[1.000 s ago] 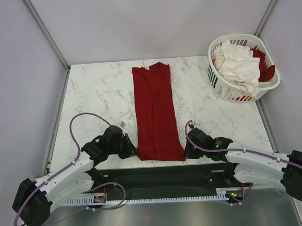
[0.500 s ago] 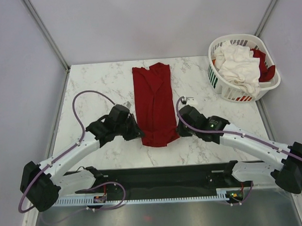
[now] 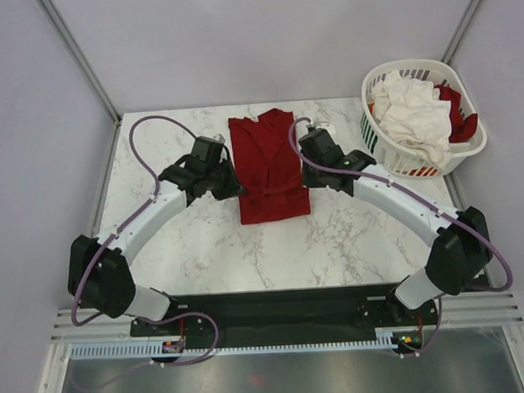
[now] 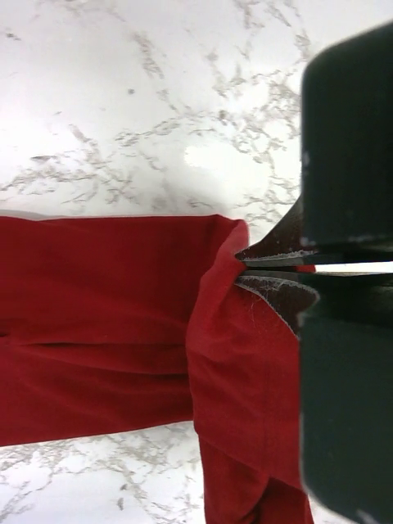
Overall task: Fold and stack the t-shirts
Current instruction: Fold the tshirt
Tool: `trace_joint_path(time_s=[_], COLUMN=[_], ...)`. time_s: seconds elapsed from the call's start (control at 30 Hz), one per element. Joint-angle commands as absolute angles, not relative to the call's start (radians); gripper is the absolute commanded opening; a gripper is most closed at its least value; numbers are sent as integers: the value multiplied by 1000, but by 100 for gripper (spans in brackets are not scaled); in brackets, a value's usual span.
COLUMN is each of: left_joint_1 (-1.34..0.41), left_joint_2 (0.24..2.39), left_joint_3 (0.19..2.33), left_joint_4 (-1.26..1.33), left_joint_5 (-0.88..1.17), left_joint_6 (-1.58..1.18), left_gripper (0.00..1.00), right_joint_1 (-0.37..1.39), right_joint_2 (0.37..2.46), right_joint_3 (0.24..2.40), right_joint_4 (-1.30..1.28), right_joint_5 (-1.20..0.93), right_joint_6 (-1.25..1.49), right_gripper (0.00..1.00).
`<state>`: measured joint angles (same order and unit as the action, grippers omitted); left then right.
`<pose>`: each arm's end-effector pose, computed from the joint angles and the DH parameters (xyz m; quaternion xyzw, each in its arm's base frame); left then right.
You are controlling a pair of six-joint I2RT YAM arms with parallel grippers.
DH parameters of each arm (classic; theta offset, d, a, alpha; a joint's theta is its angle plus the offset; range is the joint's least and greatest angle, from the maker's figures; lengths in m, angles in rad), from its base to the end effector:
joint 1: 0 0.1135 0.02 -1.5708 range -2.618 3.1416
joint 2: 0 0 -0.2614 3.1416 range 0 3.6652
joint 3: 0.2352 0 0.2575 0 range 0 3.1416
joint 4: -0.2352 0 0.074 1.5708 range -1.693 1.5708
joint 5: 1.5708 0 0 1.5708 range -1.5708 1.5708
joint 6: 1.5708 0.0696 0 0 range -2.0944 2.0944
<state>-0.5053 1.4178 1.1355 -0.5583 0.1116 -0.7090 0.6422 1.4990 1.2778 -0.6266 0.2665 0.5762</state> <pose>0.2875 -0.1679 0.2531 -0.0750 0.9298 -0.2462 0.2631 0.2929 0.1962 0.2720 0.0164 0.9281 0.0987 0.3586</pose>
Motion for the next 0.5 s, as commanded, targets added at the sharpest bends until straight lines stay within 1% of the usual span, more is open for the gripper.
trace_joint_path(time_s=[0.0, 0.17, 0.33, 0.47], left_joint_1=[-462, -399, -367, -339], left_joint_2=[1488, 1623, 1732, 1860], left_joint_3=[1226, 1328, 1420, 1502], left_joint_4=[-561, -561, -563, -561], left_joint_5=[133, 167, 196, 270], left_joint_6=[-624, -585, -561, -525], left_gripper=[2, 2, 2, 2], right_joint_1=[615, 571, 546, 525], right_joint_2=[1581, 1730, 1818, 1890], right_joint_3=[1377, 1497, 1592, 1646], right_joint_4=[-609, -611, -612, -614], right_joint_5=[244, 219, 210, 229], right_joint_6=[519, 505, 499, 521], right_gripper=[0, 0, 0, 0])
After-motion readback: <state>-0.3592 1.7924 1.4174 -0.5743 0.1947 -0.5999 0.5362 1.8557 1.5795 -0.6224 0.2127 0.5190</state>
